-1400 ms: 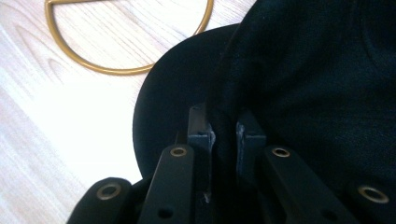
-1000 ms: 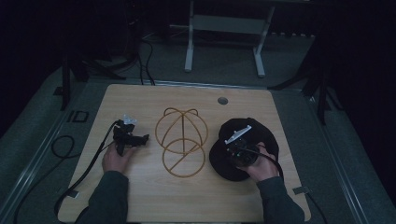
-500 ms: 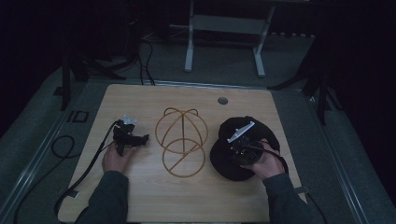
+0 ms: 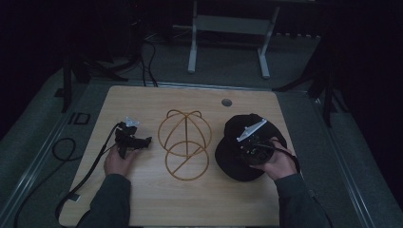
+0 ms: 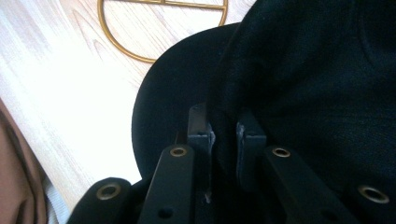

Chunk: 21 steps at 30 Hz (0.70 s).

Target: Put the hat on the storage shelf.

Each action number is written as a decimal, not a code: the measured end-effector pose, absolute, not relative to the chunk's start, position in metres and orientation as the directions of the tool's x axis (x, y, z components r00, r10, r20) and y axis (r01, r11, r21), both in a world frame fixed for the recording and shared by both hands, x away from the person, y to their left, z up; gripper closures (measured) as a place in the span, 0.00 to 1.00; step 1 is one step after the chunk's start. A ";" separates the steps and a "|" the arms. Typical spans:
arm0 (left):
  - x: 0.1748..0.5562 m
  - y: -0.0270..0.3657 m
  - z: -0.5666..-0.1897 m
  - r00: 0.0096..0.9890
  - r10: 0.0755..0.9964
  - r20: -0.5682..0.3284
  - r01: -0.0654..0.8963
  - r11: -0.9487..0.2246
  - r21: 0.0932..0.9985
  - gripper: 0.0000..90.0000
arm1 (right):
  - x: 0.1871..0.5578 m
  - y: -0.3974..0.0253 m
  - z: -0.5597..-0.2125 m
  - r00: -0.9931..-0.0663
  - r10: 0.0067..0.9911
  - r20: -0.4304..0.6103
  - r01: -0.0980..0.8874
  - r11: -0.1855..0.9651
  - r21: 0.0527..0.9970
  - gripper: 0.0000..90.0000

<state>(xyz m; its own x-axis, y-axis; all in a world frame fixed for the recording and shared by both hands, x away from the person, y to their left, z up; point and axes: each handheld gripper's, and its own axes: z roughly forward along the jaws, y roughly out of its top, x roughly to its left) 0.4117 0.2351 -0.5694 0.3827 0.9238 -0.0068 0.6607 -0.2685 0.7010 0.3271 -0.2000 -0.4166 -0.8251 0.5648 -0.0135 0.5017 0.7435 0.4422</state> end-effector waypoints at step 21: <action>0.412 0.235 -0.569 0.383 0.924 -0.007 0.661 -0.269 0.701 0.07 | 0.329 -0.208 -0.385 -0.872 0.488 -0.019 0.422 0.773 0.474 0.89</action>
<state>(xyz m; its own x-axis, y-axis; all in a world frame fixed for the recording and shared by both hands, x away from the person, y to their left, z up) 0.4117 0.2351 -0.5694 0.3829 0.9238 -0.0066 0.6608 -0.2689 0.7008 0.3285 -0.2080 -0.3854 -0.8725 0.4883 -0.0187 0.4223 0.7727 0.4740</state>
